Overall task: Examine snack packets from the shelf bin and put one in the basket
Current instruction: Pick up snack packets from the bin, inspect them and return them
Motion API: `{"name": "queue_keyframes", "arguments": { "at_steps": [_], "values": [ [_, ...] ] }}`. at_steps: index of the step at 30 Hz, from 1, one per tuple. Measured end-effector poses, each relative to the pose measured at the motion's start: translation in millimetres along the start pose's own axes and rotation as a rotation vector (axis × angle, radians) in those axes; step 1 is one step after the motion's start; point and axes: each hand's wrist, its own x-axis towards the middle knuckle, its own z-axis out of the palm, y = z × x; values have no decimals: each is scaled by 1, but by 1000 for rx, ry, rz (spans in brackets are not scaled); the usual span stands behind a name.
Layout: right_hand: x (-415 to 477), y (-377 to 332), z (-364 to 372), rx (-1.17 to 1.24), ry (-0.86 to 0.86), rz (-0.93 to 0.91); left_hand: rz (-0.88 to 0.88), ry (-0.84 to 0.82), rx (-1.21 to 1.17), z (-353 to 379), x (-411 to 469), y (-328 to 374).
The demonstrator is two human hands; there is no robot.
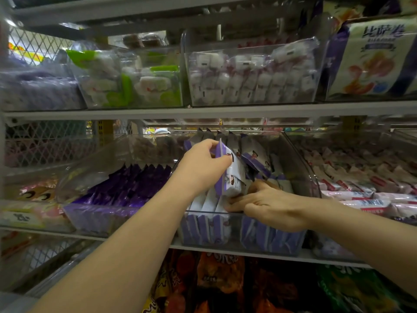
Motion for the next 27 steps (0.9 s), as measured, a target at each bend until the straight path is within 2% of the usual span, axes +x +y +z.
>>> {"name": "queue_keyframes", "arguments": {
  "at_steps": [12,15,17,21,23,27],
  "values": [
    [-6,8,1,6,65,-34,-218,-243,86,2,24,20],
    [-7,6,-1,-95,64,-48,-266,-389,92,12,12,11],
    [-8,3,-1,-150,73,-65,-269,-407,137,20,8,2],
    [-14,5,-5,-65,185,-53,-115,-362,299,20,8,-13],
    [-15,8,-7,-101,234,-67,-18,-329,407,21,7,-20],
    [-10,9,-15,-165,207,-123,178,-217,597,29,4,-34]
  ]
}}
